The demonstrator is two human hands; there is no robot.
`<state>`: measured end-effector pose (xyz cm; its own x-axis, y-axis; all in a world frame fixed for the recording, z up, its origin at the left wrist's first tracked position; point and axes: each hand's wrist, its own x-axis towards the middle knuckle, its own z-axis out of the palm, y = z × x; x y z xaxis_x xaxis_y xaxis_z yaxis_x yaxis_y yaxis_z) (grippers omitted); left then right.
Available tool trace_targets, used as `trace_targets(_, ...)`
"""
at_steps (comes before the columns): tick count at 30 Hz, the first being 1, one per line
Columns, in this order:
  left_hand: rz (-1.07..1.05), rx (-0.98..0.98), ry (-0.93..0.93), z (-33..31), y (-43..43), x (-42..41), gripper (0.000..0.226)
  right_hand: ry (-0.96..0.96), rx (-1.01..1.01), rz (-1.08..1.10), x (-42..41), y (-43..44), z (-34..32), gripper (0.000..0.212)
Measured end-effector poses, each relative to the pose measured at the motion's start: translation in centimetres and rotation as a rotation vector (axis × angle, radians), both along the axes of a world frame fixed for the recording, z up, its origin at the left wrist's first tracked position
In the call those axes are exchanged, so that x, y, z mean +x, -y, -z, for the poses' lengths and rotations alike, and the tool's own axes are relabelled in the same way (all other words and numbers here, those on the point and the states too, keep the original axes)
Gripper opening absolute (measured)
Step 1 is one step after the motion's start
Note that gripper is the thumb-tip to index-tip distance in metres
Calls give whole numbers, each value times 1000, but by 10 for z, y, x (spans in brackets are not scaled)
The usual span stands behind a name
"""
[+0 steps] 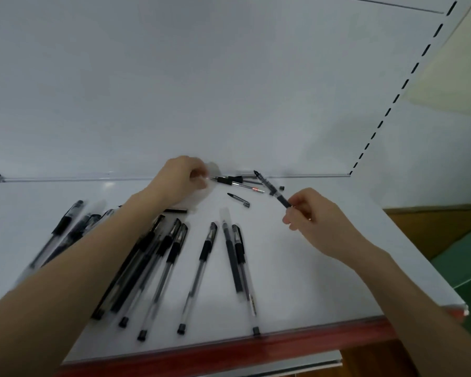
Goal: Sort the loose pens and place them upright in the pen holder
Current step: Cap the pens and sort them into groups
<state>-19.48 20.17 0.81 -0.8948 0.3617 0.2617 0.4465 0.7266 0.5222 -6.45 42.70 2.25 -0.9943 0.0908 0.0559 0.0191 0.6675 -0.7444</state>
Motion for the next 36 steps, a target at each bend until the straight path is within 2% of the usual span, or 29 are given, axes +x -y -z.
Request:
trace_targets(2, 27, 251, 25, -16, 5, 24, 6, -55, -79, -26, 2, 8, -7, 12)
trace_targets(4, 47, 439, 28, -31, 10, 51, 15, -145, -145, -38, 6, 15, -12, 16)
trace_targets(9, 34, 774, 49, -47, 27, 96, 24, -254, -310, -89, 13, 37, -22, 8)
trace_targets(13, -43, 1154, 223, -50, 33, 107, 12, -336, -282, -202, 22, 55, -26, 13)
trace_targets(15, -96, 1284, 311, -51, 34, 110, 8, -382, -263, -251, 28, 64, -28, 17)
trace_targets(20, -128, 1368, 329, -53, 39, 114, 20, -430, -190, -336, 38, 78, -29, 8)
trace_targets(25, -100, 1383, 338, -53, 40, 115, 15, -421, -180, -364, 40, 82, -28, 13)
trace_targets(34, -94, 1401, 310, -53, 30, 121, 5, -356, -173, -329, 38, 85, -28, 4)
trace_targets(36, -95, 1381, 286, -52, 28, 121, 7, -356, -123, -341, 37, 85, -26, 11)
